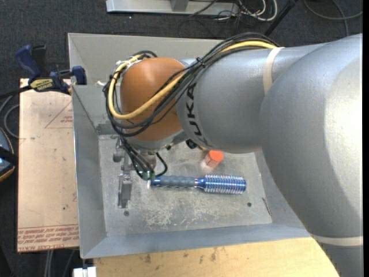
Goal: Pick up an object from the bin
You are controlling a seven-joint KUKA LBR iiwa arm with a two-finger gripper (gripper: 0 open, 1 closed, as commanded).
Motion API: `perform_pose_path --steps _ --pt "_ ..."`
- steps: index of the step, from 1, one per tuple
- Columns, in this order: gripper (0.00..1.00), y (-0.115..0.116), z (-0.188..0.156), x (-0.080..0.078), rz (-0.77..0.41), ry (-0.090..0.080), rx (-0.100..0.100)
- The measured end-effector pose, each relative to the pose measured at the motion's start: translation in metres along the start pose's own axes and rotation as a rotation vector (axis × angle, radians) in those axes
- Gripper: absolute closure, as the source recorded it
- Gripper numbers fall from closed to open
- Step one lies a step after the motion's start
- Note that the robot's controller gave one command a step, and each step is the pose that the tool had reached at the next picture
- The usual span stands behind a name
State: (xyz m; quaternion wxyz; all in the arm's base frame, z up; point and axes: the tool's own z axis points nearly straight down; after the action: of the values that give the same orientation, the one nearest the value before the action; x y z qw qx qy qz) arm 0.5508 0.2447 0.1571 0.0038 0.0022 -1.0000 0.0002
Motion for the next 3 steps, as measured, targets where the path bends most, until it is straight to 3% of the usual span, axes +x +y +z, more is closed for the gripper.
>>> perform_pose_path --steps 1,2,3 --pt "0.0 -0.113 -0.046 0.039 -0.104 -0.008 0.003" --pt "0.0 -0.175 0.086 -0.028 -0.316 -0.018 -0.004" --pt "1.0 -0.174 0.081 -0.03 -0.315 -0.027 -0.003"
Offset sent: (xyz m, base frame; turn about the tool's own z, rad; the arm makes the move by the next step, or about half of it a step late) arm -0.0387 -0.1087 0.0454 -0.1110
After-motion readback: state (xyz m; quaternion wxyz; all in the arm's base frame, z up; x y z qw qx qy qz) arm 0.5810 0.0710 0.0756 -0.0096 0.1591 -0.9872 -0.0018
